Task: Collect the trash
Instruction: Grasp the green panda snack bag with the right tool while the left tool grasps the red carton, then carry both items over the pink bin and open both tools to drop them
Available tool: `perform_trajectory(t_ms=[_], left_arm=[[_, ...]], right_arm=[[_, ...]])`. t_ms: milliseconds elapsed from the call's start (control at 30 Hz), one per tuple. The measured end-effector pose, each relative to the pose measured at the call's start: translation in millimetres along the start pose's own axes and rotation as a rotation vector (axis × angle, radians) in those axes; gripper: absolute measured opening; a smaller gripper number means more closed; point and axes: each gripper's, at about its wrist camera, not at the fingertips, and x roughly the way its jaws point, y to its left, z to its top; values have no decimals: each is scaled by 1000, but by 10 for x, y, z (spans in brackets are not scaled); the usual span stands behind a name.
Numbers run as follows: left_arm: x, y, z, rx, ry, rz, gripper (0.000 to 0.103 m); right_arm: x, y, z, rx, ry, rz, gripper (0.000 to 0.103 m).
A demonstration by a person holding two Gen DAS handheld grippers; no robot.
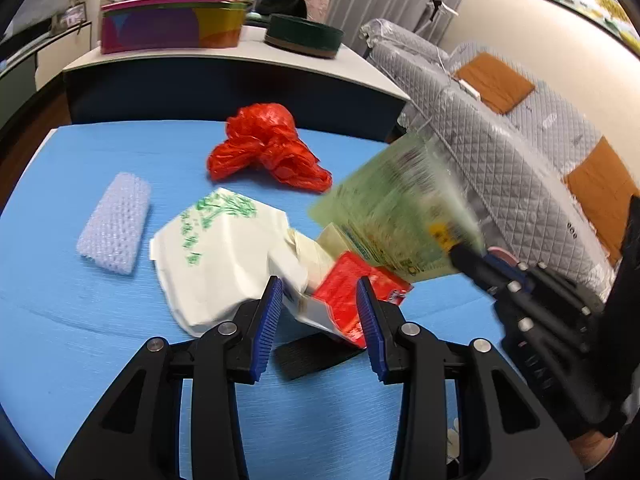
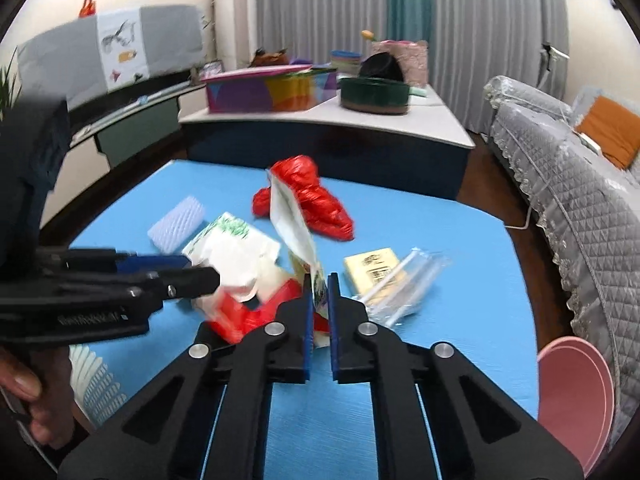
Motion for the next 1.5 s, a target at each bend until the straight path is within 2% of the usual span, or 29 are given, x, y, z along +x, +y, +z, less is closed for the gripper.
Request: perform_trajectory(t_ms=[133, 267, 433, 967, 1500], left_arm=[[90, -41, -21, 23, 31, 58, 37], [87, 10, -19, 9, 29, 85, 15], [9, -3, -2, 24, -5, 110, 12], [-241, -211, 41, 95, -144, 149, 10], [-262, -522, 44, 165, -185, 137, 10]], right_arm=[[-56, -91, -24, 20, -5, -10, 4], [-138, -149, -42, 33, -17, -16, 4], [-212, -197, -67, 40, -23, -27, 4], [-446, -343, -158, 53, -46, -72, 4], [-651, -565, -247, 93, -68, -108, 4]])
